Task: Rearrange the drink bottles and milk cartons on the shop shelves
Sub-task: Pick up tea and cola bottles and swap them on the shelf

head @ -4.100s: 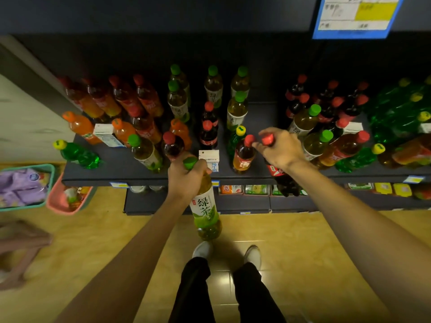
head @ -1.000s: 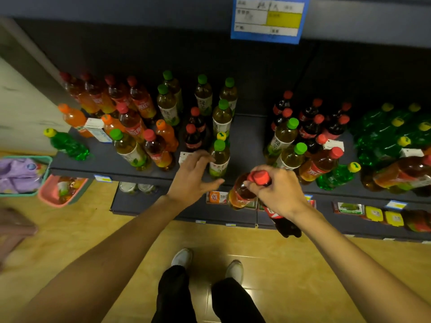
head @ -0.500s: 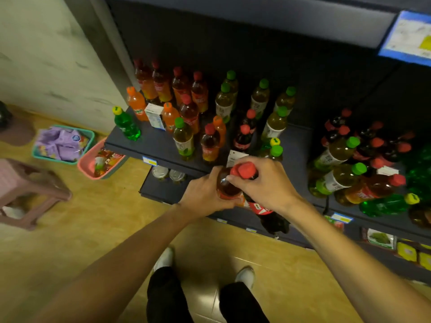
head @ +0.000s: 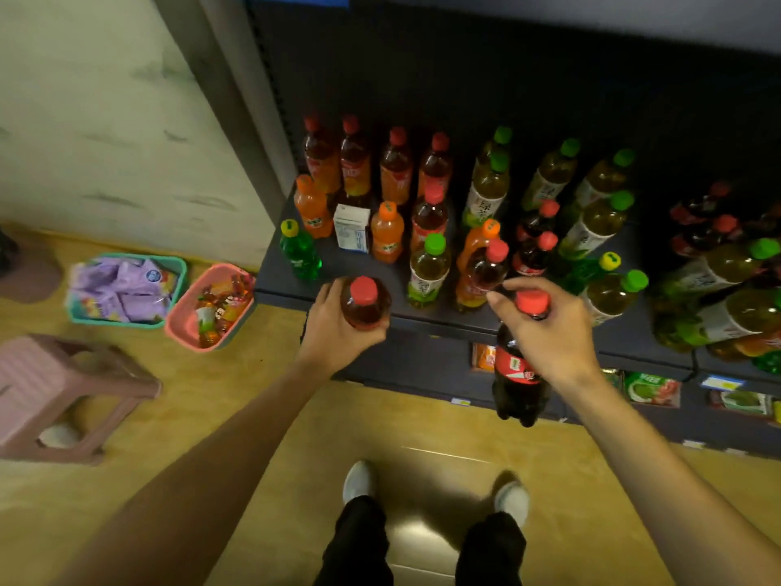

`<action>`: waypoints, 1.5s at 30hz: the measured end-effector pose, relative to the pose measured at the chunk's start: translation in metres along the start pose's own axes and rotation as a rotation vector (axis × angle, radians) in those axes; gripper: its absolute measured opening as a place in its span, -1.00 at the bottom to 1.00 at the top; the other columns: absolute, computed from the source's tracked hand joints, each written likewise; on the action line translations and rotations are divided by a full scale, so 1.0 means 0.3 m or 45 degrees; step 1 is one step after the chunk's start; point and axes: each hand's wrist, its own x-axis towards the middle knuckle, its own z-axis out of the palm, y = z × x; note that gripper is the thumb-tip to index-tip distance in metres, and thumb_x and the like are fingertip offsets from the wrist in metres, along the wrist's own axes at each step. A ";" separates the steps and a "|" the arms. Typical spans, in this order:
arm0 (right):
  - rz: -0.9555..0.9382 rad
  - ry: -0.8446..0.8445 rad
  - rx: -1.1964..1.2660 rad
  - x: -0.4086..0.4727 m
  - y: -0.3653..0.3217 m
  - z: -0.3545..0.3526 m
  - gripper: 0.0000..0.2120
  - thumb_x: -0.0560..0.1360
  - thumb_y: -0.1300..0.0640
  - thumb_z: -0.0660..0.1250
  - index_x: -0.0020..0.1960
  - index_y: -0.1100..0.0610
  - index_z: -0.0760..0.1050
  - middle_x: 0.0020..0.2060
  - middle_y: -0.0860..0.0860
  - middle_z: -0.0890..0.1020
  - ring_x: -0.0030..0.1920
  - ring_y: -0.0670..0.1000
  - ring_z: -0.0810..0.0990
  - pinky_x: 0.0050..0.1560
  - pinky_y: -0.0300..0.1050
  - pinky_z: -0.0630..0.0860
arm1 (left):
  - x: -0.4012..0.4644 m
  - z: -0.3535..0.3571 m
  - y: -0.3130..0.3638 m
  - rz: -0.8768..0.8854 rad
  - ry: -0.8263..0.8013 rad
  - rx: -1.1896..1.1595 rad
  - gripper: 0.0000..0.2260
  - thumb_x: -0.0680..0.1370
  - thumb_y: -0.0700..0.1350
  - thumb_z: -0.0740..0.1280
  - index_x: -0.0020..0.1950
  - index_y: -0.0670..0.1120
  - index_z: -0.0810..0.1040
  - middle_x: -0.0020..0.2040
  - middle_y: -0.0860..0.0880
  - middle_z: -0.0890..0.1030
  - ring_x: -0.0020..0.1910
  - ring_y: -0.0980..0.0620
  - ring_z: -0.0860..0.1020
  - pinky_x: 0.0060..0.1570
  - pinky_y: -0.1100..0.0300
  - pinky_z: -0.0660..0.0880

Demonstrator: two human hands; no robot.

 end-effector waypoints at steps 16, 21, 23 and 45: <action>0.441 0.449 0.361 -0.001 -0.026 0.019 -0.82 0.48 0.21 0.40 -0.27 0.28 0.57 -0.21 0.30 0.65 -0.23 0.17 0.58 -0.10 0.01 0.54 | 0.307 0.023 -0.030 -0.107 0.001 0.010 -0.36 0.37 -0.05 0.56 0.37 -0.11 0.37 0.21 -0.13 0.59 0.24 -0.18 0.52 0.24 -0.05 0.42; 0.463 0.478 0.356 -0.008 -0.018 0.030 -0.86 0.44 0.28 0.36 -0.28 0.29 0.57 -0.31 0.19 0.64 -0.30 0.04 0.56 -0.20 -0.11 0.50 | 0.342 0.043 -0.069 -0.113 -0.022 0.056 -0.35 0.36 -0.03 0.56 0.36 -0.11 0.37 0.21 -0.13 0.58 0.23 -0.17 0.53 0.22 -0.05 0.43; 0.465 0.493 0.352 -0.008 -0.012 0.035 -0.86 0.43 0.27 0.35 -0.28 0.30 0.58 -0.32 0.18 0.64 -0.31 0.03 0.56 -0.20 -0.11 0.51 | 0.351 0.046 -0.076 -0.129 -0.010 0.045 -0.36 0.35 -0.04 0.57 0.35 -0.10 0.38 0.20 -0.13 0.58 0.22 -0.17 0.53 0.22 -0.05 0.44; 0.517 0.510 0.435 -0.007 -0.053 0.064 -0.85 0.42 0.26 0.35 -0.32 0.24 0.54 -0.33 0.17 0.62 -0.39 -0.05 0.56 -0.39 -0.25 0.50 | 0.137 0.104 -0.110 0.015 0.108 -0.008 -0.63 0.47 -0.12 0.50 0.08 -0.27 0.42 0.04 -0.21 0.45 -0.14 -0.13 0.49 -0.21 0.00 0.47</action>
